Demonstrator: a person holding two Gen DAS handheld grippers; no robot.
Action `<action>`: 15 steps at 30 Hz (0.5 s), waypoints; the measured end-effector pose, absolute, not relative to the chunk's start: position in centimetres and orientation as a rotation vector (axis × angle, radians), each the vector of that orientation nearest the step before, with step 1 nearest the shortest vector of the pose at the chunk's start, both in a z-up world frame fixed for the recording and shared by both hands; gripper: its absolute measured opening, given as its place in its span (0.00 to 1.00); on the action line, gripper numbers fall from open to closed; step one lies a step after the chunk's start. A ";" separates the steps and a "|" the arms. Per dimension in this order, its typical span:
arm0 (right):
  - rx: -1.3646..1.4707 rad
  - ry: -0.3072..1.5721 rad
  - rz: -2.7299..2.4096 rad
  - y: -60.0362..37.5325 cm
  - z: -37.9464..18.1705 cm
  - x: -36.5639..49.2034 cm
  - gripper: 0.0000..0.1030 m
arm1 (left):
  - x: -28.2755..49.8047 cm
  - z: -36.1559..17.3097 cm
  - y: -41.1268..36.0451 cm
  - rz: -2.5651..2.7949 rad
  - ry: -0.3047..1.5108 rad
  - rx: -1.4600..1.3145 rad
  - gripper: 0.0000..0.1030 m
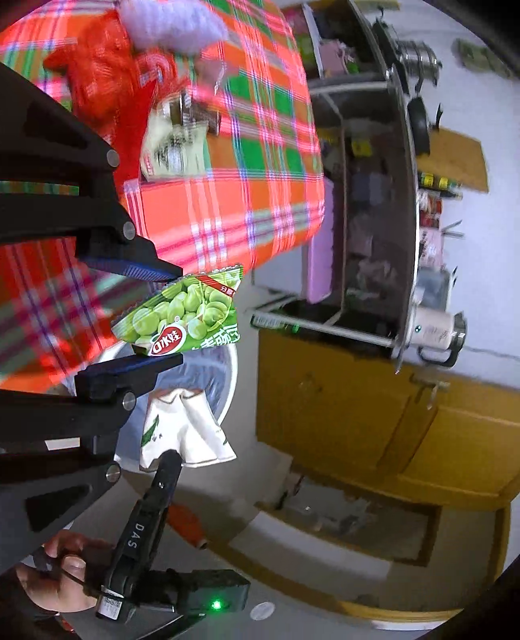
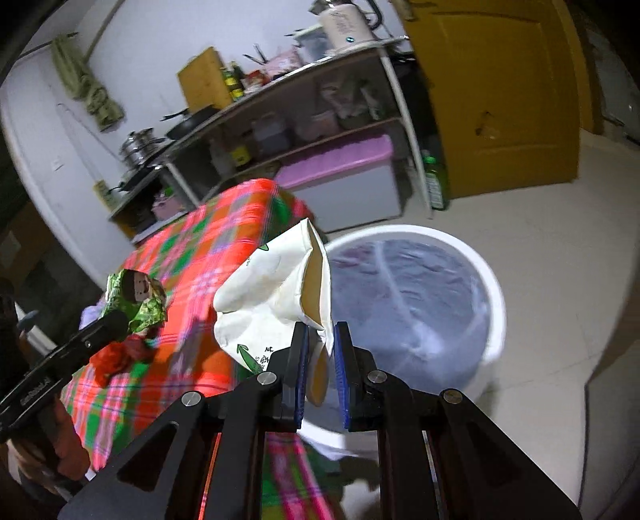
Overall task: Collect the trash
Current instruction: 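Carry the napkin and green bag over the white bin and release both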
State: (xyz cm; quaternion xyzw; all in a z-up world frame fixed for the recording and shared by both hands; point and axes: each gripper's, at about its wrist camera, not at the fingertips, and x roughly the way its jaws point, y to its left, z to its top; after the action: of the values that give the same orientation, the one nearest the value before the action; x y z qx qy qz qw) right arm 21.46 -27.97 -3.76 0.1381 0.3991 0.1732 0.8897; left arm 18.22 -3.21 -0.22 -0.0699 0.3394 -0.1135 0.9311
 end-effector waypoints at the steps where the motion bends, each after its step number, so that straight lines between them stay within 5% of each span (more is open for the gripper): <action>1: 0.289 0.836 0.351 -28.4 -4.1 21.7 0.13 | 18.5 -0.6 -3.7 -0.243 0.699 -0.139 0.34; 11: 0.275 0.919 0.250 -30.9 -7.5 23.5 0.16 | 22.1 -4.3 -7.4 -0.304 0.807 -0.111 0.35; 15: 0.266 0.930 0.228 -31.3 -8.0 23.8 0.22 | 22.9 -5.0 -7.6 -0.313 0.842 -0.134 0.48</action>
State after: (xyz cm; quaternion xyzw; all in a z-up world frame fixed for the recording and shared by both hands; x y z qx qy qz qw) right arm 23.83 -31.28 -8.03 0.1278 0.4462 0.1093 0.8790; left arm 22.92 -7.56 -5.04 -0.0649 0.4066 -0.1513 0.8986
